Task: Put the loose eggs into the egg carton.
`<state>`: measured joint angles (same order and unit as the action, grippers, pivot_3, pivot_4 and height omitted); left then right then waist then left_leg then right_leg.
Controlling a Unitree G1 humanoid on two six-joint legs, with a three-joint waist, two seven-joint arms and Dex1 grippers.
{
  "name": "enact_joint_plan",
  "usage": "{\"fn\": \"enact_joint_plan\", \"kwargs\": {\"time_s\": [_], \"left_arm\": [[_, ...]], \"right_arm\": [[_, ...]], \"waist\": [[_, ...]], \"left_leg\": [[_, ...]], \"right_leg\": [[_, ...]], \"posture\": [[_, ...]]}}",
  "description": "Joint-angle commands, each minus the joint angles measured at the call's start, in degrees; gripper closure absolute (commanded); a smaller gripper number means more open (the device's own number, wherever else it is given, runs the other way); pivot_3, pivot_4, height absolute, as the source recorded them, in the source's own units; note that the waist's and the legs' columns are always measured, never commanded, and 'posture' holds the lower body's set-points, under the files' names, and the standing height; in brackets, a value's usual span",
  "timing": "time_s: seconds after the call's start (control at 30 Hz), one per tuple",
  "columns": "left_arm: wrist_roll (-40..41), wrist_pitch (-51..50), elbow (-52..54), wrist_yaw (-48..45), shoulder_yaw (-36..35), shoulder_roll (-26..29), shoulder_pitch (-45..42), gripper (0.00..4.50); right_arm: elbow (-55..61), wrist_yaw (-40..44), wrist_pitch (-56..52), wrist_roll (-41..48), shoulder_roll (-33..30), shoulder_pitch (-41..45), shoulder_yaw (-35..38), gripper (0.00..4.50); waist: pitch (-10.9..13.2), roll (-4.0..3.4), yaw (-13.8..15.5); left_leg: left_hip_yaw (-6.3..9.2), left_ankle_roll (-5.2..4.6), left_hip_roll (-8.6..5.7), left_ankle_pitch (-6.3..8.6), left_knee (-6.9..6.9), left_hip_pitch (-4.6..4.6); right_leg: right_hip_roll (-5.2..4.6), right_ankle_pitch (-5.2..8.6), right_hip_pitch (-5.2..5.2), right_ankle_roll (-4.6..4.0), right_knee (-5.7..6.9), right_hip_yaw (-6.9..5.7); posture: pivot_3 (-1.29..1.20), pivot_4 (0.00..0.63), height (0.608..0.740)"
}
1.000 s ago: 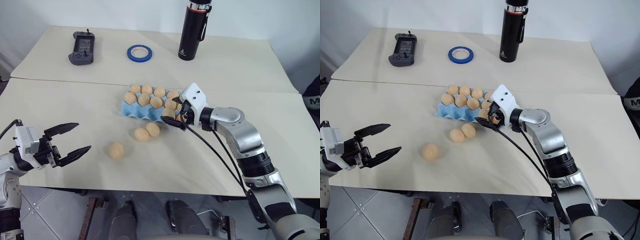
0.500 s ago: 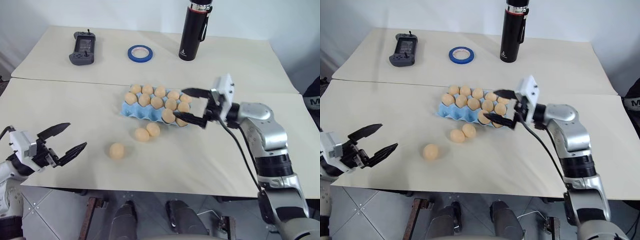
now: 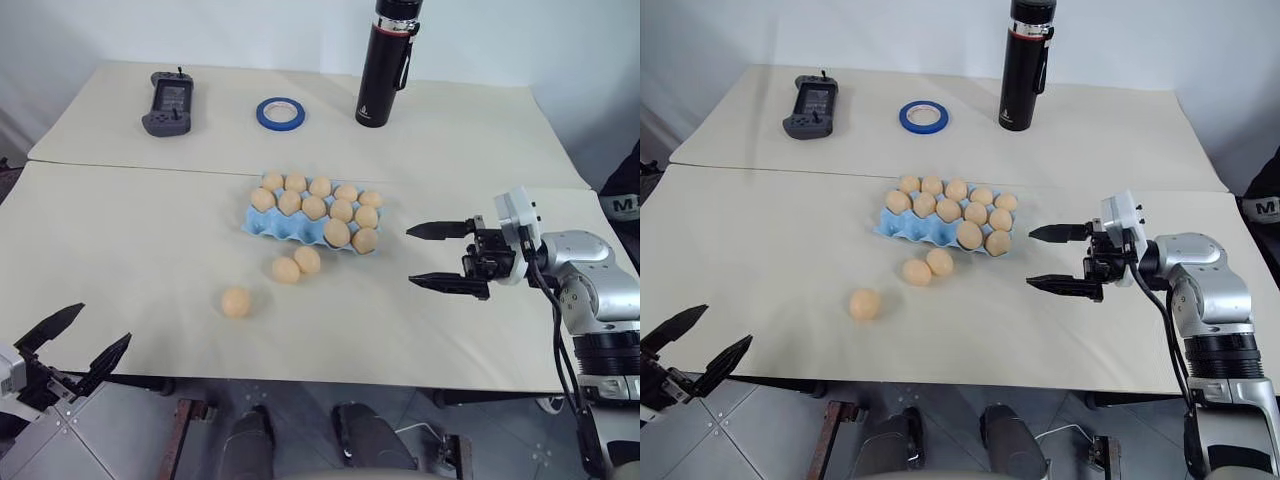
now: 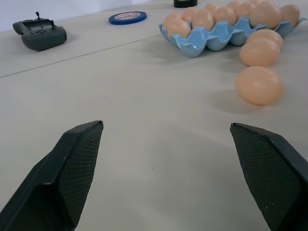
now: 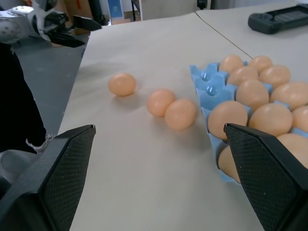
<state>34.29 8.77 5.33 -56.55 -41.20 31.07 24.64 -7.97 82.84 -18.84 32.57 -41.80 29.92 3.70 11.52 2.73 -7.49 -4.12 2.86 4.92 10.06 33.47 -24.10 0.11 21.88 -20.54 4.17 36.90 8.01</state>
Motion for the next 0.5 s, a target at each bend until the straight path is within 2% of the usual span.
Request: {"fn": "enact_joint_plan", "kwargs": {"time_s": [0.03,0.17,0.23,0.33,0.5], "left_arm": [[1.11,-0.75,7.55,1.22,2.12,-1.33,1.83,0.00],[-0.98,-3.82,14.06,4.58,8.36,-2.27,0.87,0.00],[-3.40,-5.41,15.76,7.43,12.18,-2.32,-1.50,0.00],[-9.62,-8.17,15.67,11.37,18.87,-1.52,-5.76,0.00],[-14.33,-9.71,12.23,14.76,25.75,-2.23,-13.60,0.00]], "right_arm": [[1.27,0.19,-0.57,0.95,-1.49,0.23,2.07,0.02],[3.94,-0.52,-1.98,1.62,-2.22,-2.14,2.66,0.02],[5.43,-1.48,-2.66,1.75,-2.37,-3.45,3.04,0.02],[7.74,-3.28,-3.69,2.15,-2.18,-4.98,3.66,0.02],[10.04,-5.45,-4.38,2.13,-1.79,-6.53,3.76,0.02]], "waist": [[-0.01,0.00,-0.06],[-0.01,0.00,0.37],[-0.01,-0.02,0.90],[-0.01,-0.08,1.35],[-0.01,-0.11,1.76]], "left_leg": [[0.00,-0.10,-0.04,0.04,-0.10,0.00],[-0.30,-0.41,-0.18,0.24,-0.18,-0.01],[-0.41,-0.60,-0.18,0.35,-0.04,-0.01],[-0.52,-0.52,-0.16,0.54,0.11,-0.03],[-0.55,-0.43,-0.16,0.61,0.23,-0.04]], "right_leg": [[-0.16,-0.01,0.02,0.02,-0.10,-0.02],[-0.58,-0.08,-0.05,0.52,-0.20,-0.46],[-0.57,-0.35,-0.05,1.36,-0.19,-0.82],[-0.53,-0.25,-0.06,1.51,-0.08,-0.99],[-0.45,-0.21,-0.03,1.52,0.02,-1.21]], "posture": [[0.00,0.150,0.740],[0.00,0.150,0.740],[0.00,0.150,0.740],[0.00,0.150,0.740],[0.00,0.150,0.740]]}}
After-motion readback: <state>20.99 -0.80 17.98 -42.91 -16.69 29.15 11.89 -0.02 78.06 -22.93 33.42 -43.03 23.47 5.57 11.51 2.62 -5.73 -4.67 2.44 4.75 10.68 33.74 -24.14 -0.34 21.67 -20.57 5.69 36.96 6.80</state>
